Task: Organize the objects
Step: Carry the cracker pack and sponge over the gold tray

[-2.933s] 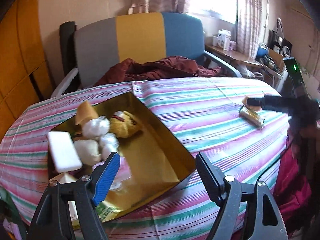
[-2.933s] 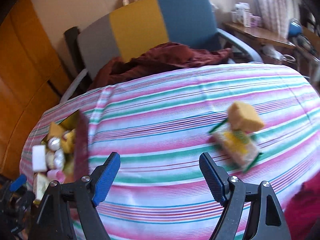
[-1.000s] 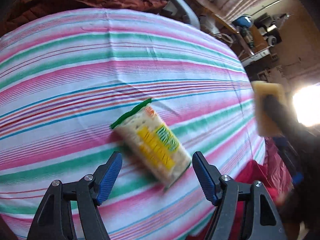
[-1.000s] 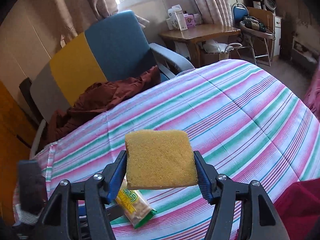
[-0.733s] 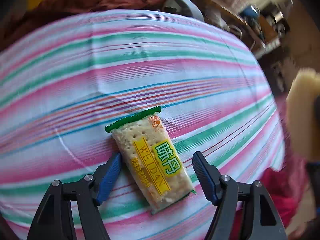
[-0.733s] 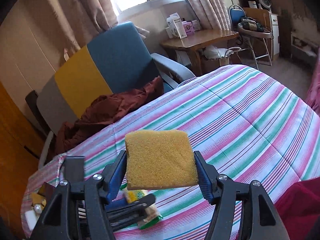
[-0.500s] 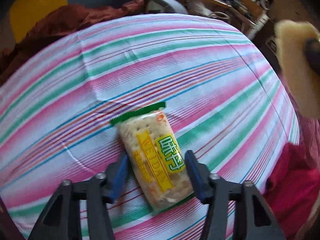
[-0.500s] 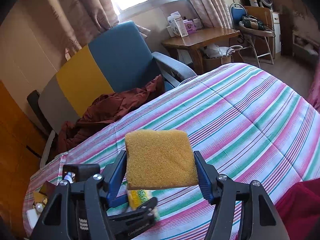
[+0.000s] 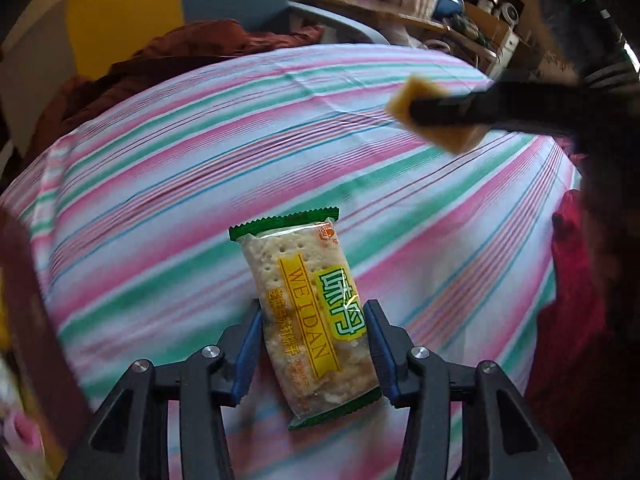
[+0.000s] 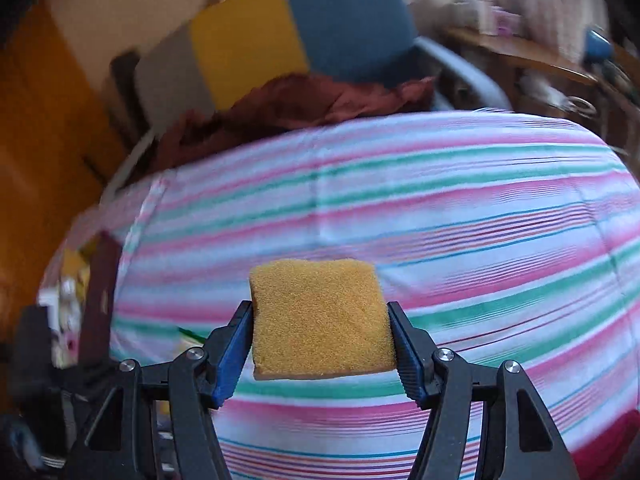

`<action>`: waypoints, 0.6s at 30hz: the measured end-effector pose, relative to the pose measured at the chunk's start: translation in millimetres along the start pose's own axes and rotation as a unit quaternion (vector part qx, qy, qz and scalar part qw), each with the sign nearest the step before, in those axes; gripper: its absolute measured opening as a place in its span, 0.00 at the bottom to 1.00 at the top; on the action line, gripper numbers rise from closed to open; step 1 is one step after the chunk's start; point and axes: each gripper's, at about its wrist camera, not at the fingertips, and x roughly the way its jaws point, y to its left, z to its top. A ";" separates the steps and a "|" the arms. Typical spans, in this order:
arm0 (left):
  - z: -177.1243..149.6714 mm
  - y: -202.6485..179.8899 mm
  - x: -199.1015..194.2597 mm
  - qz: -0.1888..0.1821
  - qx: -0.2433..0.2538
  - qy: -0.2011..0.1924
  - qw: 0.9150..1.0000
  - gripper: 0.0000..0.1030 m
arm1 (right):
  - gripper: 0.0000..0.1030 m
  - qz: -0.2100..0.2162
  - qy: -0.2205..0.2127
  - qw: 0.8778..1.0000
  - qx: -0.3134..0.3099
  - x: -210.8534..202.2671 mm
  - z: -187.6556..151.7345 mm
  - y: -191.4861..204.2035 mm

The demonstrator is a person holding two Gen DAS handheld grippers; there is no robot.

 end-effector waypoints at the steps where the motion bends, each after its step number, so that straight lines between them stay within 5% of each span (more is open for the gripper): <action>1: -6.8 5.2 -8.7 0.002 -0.006 -0.007 1.000 0.48 | 0.63 -0.002 0.006 1.000 -0.008 4.7 -1.5 4.7; 11: -22.6 32.2 -94.7 0.034 -0.026 -0.112 0.993 0.48 | 0.62 -0.035 0.063 0.995 -0.076 42.7 -23.5 47.2; 18: -41.3 52.4 -131.4 0.067 -0.053 -0.148 0.985 0.48 | 0.61 -0.046 0.074 0.993 -0.075 44.9 -28.4 68.4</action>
